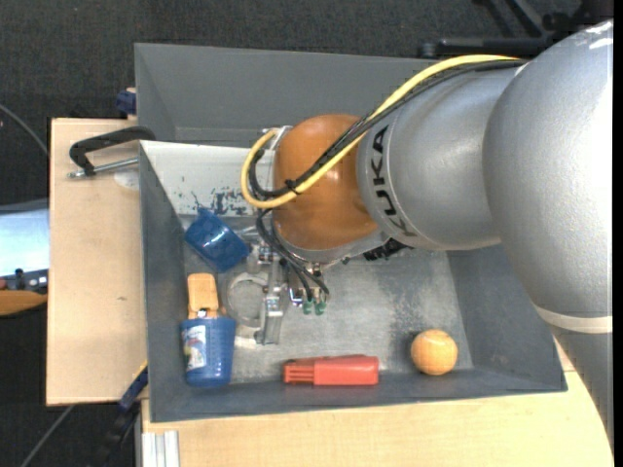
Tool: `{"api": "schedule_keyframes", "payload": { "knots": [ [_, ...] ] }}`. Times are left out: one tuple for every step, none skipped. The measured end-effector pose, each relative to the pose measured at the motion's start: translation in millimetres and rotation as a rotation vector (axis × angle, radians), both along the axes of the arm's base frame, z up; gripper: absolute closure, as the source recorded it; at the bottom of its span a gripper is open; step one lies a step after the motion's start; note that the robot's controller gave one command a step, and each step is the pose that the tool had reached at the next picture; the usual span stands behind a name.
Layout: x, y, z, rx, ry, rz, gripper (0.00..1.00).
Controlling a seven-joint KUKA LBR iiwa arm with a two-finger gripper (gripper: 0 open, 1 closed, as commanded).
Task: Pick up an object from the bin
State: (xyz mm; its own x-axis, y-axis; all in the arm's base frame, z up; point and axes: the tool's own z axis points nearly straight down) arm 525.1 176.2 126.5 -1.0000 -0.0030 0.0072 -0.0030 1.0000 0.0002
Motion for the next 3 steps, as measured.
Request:
{"api": "schedule_keyframes", "payload": {
  "knots": [
    [2.2, -0.7, 4.7, 0.002, -0.008, -0.002, 0.0],
    [36.9, -22.7, -32.1, 0.006, -0.012, -0.007, 0.0],
    [45.9, -39.8, -20.4, 0.002, 0.0, -0.023, 0.0]
  ]
}}
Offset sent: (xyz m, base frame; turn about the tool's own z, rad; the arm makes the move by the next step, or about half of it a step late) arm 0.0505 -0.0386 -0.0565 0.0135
